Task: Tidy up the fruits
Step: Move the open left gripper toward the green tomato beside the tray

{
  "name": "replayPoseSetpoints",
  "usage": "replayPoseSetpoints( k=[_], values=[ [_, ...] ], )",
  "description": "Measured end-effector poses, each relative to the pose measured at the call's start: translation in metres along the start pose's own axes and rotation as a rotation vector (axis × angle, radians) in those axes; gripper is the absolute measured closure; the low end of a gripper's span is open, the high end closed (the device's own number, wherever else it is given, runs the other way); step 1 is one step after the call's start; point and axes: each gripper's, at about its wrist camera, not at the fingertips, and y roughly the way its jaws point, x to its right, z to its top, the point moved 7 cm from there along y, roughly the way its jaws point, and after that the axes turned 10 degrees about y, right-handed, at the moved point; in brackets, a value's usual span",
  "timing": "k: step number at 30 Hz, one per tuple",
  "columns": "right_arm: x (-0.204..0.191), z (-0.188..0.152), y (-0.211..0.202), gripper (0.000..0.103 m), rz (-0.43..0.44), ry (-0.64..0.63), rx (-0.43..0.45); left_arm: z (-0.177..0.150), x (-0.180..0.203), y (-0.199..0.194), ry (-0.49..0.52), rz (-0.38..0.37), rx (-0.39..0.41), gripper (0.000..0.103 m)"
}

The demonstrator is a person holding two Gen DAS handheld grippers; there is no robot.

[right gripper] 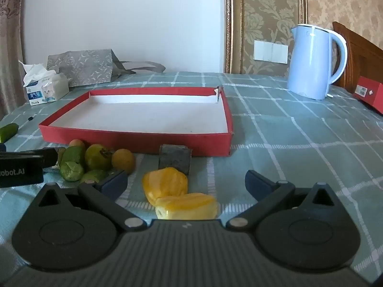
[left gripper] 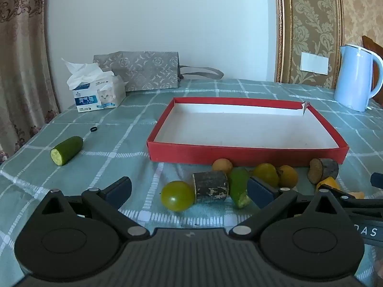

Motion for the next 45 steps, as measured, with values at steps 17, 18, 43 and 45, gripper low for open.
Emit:
replayPoseSetpoints(
  k=[17, 18, 43, 45],
  values=[
    [0.002, 0.0, -0.009, 0.0, -0.011, -0.002, 0.019, -0.004, 0.0, -0.006, 0.031, 0.019, -0.001, 0.0],
    [0.002, 0.0, -0.008, 0.0, -0.01, -0.002, 0.016, -0.005, 0.002, -0.008, 0.035, 0.02, 0.002, 0.0],
    [0.009, -0.001, 0.001, 0.0, 0.011, 0.041, -0.015, -0.021, -0.024, 0.001, 0.004, 0.043, -0.038, 0.0],
    [0.01, -0.002, 0.003, 0.0, 0.013, 0.047, -0.024, -0.02, -0.022, 0.002, 0.008, 0.035, -0.044, 0.0]
  ],
)
